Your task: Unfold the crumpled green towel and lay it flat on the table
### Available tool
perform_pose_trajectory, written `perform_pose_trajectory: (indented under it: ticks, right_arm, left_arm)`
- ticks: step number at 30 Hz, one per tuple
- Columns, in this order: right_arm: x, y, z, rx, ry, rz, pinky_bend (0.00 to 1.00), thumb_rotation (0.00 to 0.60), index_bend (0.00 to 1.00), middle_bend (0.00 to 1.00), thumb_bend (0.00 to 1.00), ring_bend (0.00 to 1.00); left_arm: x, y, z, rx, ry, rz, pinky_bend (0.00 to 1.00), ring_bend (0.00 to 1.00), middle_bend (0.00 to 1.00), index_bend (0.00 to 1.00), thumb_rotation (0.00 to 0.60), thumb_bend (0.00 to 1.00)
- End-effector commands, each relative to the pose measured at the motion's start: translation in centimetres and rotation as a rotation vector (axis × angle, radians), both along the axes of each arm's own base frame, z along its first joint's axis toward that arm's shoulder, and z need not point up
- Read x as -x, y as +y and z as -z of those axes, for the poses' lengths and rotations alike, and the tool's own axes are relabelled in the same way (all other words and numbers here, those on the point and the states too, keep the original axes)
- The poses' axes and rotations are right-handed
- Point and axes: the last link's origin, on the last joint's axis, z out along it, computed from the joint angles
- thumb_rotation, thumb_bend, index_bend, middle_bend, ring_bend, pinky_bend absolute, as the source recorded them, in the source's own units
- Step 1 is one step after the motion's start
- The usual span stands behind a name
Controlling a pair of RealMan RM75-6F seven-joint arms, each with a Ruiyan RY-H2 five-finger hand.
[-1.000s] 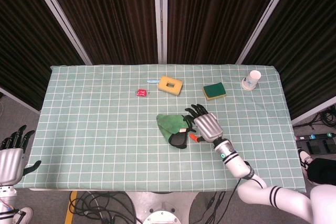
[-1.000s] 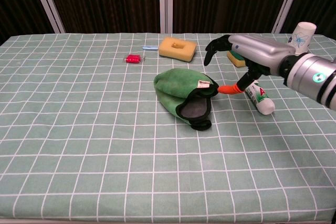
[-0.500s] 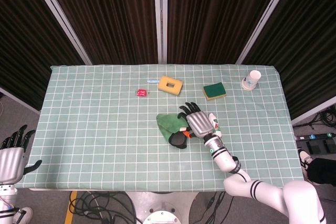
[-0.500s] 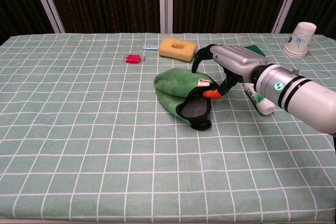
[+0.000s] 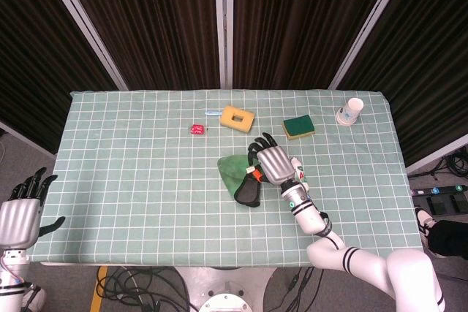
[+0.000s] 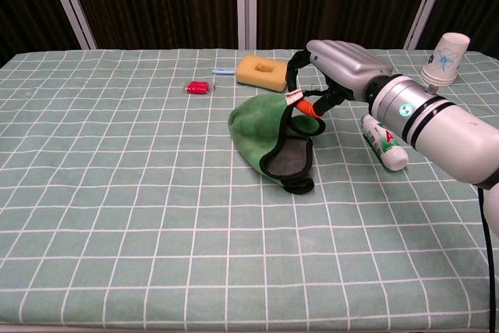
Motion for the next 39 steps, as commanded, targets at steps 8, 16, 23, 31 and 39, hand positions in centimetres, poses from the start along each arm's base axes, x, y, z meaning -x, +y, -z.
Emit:
perform_pose_trajectory:
  ticks: [8, 16, 23, 31, 39]
  right_arm:
    - [-4.4, -1.6, -5.1, 0.173, -0.083, -0.106, 0.1, 0.6, 0.8, 0.36, 0.52, 0.22]
    - [-9.6, -2.1, -10.0, 0.335, -0.064, -0.224, 0.1, 0.6, 0.8, 0.36, 0.52, 0.22]
    - [-12.6, -2.1, -12.9, 0.48, 0.052, -0.305, 0.1, 0.6, 0.8, 0.36, 0.52, 0.22]
    - [-13.6, -1.4, -13.9, 0.493, 0.085, -0.331, 0.09, 0.6, 0.8, 0.35, 0.52, 0.21]
    - [-15.9, -0.1, -8.5, 0.372, 0.2, -0.383, 0.09, 0.6, 0.8, 0.34, 0.52, 0.18]
  left_arm:
    - [-2.8, 4.4, 0.7, 0.038, -0.236, 0.122, 0.24, 0.18, 0.18, 0.24, 0.6, 0.06]
    - [-6.2, 9.9, 2.2, 0.082, -0.526, 0.201, 0.26, 0.2, 0.22, 0.3, 0.6, 0.06]
    - [-8.6, 14.1, 4.3, 0.194, -0.726, 0.173, 0.28, 0.21, 0.24, 0.32, 0.6, 0.06]
    - [-9.7, 15.7, 6.2, 0.244, -0.734, 0.176, 0.28, 0.21, 0.24, 0.35, 0.6, 0.05]
    - [-8.2, 16.4, 9.0, 0.288, -0.705, 0.04, 0.29, 0.21, 0.24, 0.37, 0.583, 0.03]
